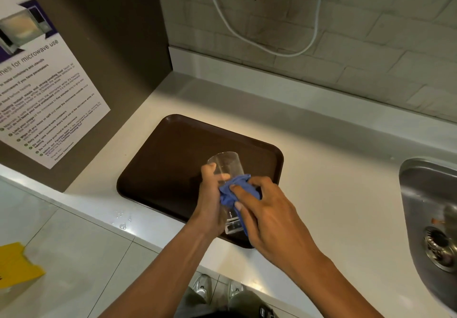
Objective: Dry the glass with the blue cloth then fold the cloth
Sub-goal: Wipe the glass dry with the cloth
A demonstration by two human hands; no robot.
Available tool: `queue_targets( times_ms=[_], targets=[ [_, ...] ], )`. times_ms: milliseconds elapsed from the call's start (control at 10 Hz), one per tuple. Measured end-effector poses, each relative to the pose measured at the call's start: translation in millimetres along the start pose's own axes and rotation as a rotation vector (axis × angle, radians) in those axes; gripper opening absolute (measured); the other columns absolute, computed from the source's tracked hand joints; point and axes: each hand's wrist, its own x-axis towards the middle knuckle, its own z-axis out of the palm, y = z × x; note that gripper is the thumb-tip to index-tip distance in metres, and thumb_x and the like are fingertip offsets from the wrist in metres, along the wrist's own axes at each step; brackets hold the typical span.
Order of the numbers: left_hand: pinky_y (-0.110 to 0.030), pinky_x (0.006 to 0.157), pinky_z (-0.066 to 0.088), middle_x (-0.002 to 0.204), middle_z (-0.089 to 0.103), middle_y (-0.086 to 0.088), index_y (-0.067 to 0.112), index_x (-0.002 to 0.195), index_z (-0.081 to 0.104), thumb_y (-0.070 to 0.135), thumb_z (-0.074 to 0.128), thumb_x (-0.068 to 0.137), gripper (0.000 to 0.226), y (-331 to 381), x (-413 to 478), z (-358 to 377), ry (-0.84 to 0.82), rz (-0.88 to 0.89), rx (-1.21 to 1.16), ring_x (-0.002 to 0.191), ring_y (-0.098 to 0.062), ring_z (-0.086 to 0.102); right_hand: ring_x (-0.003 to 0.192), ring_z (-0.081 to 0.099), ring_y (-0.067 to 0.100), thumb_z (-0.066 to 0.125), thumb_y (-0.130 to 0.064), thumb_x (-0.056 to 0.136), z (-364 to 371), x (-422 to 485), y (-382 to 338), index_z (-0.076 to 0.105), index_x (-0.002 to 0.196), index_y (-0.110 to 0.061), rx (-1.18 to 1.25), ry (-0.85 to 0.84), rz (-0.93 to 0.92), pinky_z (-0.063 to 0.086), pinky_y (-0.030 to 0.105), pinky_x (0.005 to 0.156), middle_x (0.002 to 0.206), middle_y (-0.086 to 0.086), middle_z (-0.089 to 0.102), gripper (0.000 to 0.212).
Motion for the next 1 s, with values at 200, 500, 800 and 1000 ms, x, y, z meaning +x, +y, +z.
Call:
queue_targets(
  times_ms=[200,500,800,1000],
  targets=[
    [-0.038,0.073,0.054,0.099,0.068,-0.016,0.008,0.120,0.058,0.057,0.026,0.101,0.062,12.7,5.7,-9.4,0.044,0.107,0.016,0.087,-0.028,0.068,0.114,0.053,0.019,0.038,-0.034,0.102,-1.7,-27.5,-0.8,0.055,0.133,-0.026,0.153,-0.024,-0.063,0.050,0.035,0.089,0.128,0.001,0.053,0.036],
    [-0.036,0.068,0.057,0.092,0.071,-0.016,0.007,0.108,0.061,0.058,0.026,0.099,0.062,16.7,-2.2,-11.3,-0.013,0.144,-0.015,0.080,-0.028,0.070,0.119,0.051,0.014,0.045,-0.031,0.103,5.8,-21.9,0.5,0.051,0.139,-0.024,0.313,-0.004,-0.015,0.041,0.014,0.095,0.129,-0.004,0.051,0.037],
    [-0.030,0.056,0.057,0.080,0.070,-0.014,0.008,0.095,0.066,0.058,0.020,0.099,0.068,8.7,-5.5,-14.5,-0.099,0.156,-0.013,0.062,-0.019,0.073,0.110,0.046,0.003,0.033,-0.046,0.102,4.5,-10.3,0.0,0.044,0.145,-0.029,0.210,0.022,0.003,0.040,0.008,0.092,0.136,0.001,0.045,0.047],
    [-0.040,0.077,0.056,0.094,0.075,-0.018,0.005,0.110,0.069,0.063,0.024,0.096,0.075,-1.3,-14.7,-11.7,-0.123,0.084,0.030,0.081,-0.030,0.072,0.109,0.053,0.008,0.032,-0.049,0.101,5.4,-8.1,15.1,0.045,0.143,-0.033,0.321,0.027,0.090,0.048,0.027,0.095,0.130,-0.003,0.048,0.046]
  ],
)
